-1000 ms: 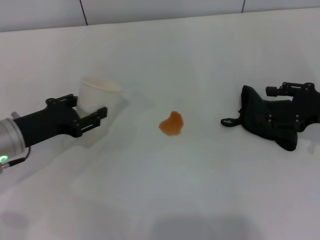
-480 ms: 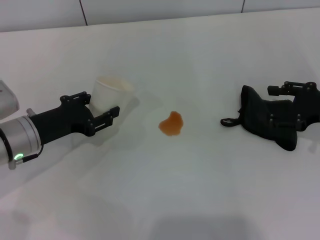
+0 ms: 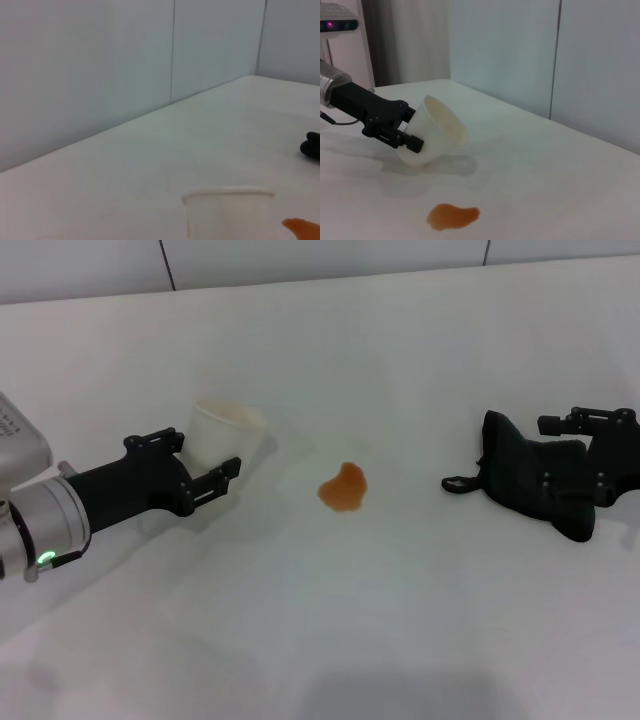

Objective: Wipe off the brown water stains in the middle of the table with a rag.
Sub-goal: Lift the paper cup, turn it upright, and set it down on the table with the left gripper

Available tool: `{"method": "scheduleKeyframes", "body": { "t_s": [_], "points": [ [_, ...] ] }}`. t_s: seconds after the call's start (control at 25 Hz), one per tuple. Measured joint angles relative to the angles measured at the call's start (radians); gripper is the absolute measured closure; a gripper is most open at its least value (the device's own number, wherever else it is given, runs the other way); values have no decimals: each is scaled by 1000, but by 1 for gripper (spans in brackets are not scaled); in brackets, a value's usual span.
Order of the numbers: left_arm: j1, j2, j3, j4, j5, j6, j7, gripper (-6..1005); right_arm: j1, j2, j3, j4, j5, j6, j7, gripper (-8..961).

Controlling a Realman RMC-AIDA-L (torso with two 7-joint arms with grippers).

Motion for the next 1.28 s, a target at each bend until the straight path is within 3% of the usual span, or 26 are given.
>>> {"method": "scheduleKeyframes", "body": {
  "t_s": [1.28],
  "points": [
    [47, -1, 0, 22, -9, -6, 27, 324, 5, -1, 0, 1, -3, -5, 3, 245]
  ]
}}
